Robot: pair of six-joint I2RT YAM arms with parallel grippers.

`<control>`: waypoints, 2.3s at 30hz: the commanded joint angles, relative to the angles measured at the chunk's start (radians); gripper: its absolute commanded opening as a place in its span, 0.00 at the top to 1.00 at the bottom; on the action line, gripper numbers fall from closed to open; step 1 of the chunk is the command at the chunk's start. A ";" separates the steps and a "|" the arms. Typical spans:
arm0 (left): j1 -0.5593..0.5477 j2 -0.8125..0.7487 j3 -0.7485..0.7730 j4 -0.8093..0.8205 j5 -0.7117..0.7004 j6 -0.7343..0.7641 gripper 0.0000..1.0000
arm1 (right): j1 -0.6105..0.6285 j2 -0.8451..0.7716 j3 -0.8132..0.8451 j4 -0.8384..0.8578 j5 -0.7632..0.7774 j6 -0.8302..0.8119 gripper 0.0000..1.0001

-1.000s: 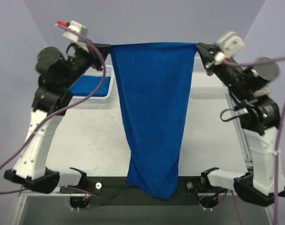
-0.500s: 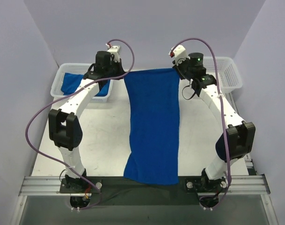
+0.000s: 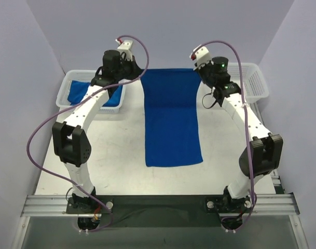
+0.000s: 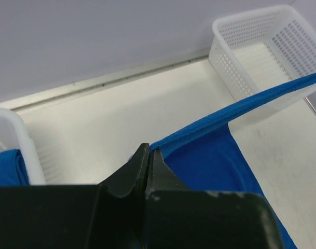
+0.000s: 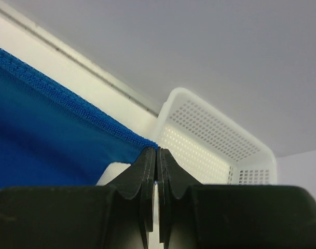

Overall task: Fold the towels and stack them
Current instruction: Fold the towel

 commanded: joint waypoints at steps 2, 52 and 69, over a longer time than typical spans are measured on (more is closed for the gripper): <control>0.026 -0.031 -0.099 0.025 0.043 -0.002 1.00 | -0.027 -0.052 -0.104 -0.017 0.072 -0.011 1.00; -0.089 -0.145 -0.854 -0.150 0.006 -0.278 1.00 | -0.018 -0.104 -0.729 -0.383 -0.218 0.886 1.00; -0.028 -0.375 -0.765 -0.326 0.112 -0.192 1.00 | -0.012 -0.321 -0.620 -0.495 -0.149 0.819 1.00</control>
